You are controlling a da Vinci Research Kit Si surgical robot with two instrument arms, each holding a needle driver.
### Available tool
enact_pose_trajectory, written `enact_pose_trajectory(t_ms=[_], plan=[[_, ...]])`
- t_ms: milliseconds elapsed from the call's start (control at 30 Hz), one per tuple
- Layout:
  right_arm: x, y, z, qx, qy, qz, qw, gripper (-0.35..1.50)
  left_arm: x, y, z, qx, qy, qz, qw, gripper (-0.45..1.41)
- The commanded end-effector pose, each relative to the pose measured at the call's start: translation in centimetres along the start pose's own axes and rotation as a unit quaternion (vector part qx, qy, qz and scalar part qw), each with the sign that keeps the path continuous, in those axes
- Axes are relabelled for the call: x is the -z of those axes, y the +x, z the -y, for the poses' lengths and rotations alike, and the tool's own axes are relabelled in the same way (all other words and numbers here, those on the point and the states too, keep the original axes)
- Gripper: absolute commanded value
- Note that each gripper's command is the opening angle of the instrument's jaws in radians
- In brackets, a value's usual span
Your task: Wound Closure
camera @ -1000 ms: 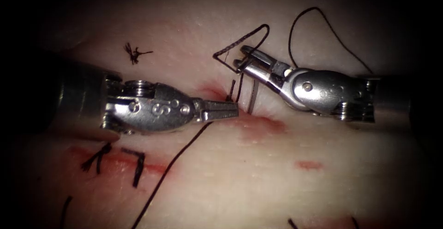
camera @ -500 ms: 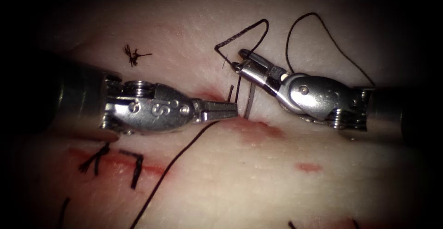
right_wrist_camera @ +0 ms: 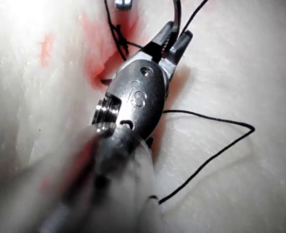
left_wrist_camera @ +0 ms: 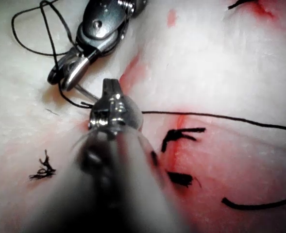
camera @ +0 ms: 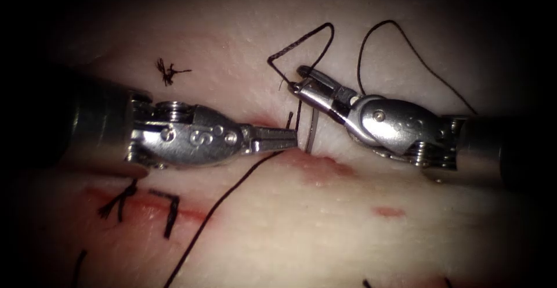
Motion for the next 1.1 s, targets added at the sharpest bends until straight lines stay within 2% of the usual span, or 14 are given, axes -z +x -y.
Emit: enact_pose_trajectory(t_ms=[33, 1100], plan=[[-0.1, -0.02, 0.01, -0.001, 0.002, 0.0, 1.0, -0.35, -0.07, -0.01, 0.0, 0.0, 0.0, -0.001, 1.0, -0.45], [-0.05, -0.15, 0.17, -0.023, 0.025, 0.018, 0.999, -0.35, -0.04, -0.03, 0.01, -0.002, -0.005, 0.002, 1.0, -0.45]])
